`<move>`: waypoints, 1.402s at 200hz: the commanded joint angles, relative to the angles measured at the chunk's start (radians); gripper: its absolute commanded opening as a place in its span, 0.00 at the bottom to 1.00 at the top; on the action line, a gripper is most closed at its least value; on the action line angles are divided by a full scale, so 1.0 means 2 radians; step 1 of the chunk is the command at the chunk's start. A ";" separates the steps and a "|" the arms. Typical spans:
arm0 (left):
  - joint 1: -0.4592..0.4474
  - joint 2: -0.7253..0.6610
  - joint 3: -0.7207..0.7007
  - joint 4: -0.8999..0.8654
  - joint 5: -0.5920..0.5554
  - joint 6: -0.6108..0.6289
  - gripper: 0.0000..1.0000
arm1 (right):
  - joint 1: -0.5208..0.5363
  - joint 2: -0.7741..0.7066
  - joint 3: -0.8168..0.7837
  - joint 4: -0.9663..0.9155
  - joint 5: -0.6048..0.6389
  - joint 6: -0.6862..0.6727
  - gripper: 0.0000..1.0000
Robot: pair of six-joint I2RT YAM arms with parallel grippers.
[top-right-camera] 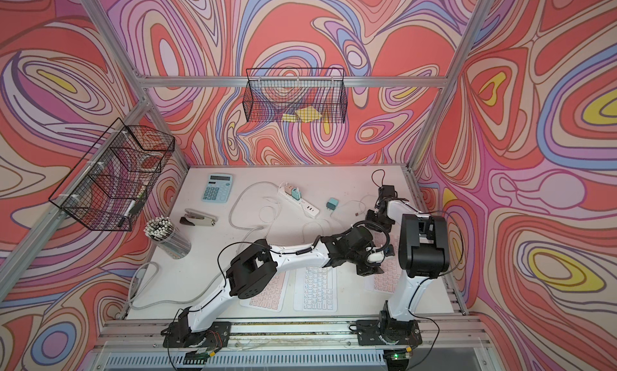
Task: Unplug the wireless keyboard
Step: Move the keyboard to the center of the board, then remove the power cord from the keyboard.
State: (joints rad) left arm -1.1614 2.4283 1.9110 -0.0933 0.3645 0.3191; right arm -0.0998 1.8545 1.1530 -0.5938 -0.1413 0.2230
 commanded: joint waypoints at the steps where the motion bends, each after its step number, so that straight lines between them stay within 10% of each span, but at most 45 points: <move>1: -0.007 0.025 0.029 -0.071 -0.027 0.047 0.57 | 0.009 0.004 -0.024 -0.012 -0.028 0.009 0.07; 108: -0.011 0.122 0.229 -0.296 -0.010 0.044 0.55 | 0.029 -0.001 -0.058 0.009 0.008 0.011 0.07; 280: -0.006 0.127 0.171 -0.271 -0.004 0.027 0.54 | 0.039 0.038 -0.011 0.046 0.090 0.056 0.02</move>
State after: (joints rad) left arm -1.1732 2.6358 2.3077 -0.5205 0.3389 0.3813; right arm -0.0196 1.8393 1.1244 -0.5449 -0.0170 0.2573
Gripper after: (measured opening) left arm 0.545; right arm 0.121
